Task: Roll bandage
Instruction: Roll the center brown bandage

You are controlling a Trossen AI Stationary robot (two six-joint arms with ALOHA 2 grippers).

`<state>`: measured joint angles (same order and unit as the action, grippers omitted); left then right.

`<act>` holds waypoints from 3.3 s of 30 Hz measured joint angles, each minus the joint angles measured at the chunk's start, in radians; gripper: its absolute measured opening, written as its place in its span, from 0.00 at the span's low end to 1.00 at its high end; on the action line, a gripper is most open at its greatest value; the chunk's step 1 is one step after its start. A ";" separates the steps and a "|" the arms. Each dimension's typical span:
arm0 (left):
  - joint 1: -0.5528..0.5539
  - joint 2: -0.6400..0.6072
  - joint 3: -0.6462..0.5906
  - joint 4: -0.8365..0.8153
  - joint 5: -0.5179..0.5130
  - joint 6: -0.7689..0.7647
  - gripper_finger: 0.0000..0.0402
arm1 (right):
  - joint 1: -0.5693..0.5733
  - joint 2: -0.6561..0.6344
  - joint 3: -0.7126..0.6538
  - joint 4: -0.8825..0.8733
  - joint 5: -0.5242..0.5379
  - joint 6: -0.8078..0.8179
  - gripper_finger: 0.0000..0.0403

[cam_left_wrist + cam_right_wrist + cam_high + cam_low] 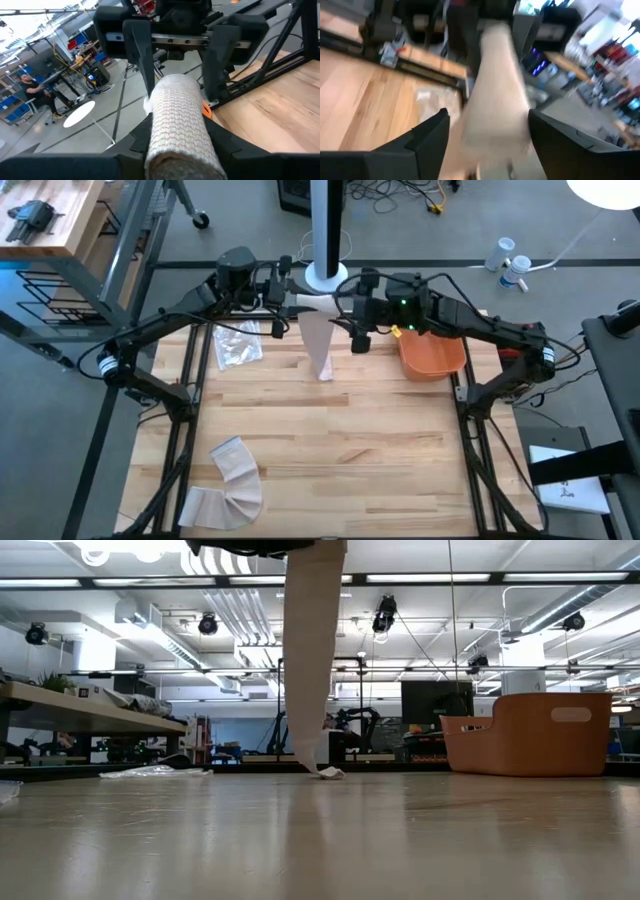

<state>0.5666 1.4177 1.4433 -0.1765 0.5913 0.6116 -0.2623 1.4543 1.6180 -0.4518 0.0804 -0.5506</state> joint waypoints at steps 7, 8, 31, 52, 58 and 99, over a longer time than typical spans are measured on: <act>0.000 -0.026 0.000 -0.032 -0.007 0.009 0.25 | 0.003 -0.027 -0.001 -0.075 0.003 0.033 0.48; 0.000 -0.026 0.000 -0.036 -0.007 0.009 0.25 | 0.003 -0.033 -0.001 -0.071 0.002 0.029 0.46; -0.005 -0.036 0.000 -0.075 -0.026 0.023 0.25 | -0.021 0.050 0.017 0.181 -0.201 0.042 0.52; -0.007 -0.057 0.000 -0.075 -0.007 -0.026 0.27 | -0.021 0.064 -0.001 0.194 -0.123 0.009 0.47; -0.007 -0.059 0.000 -0.069 -0.007 -0.026 0.25 | -0.019 0.060 -0.003 0.215 -0.088 -0.009 0.54; 0.037 -0.067 0.002 -0.061 -0.017 -0.036 0.61 | -0.020 -0.009 -0.002 0.213 -0.207 0.063 0.21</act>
<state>0.6033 1.3502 1.4448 -0.2370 0.5741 0.5756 -0.2822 1.4448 1.6163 -0.2391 -0.1261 -0.4875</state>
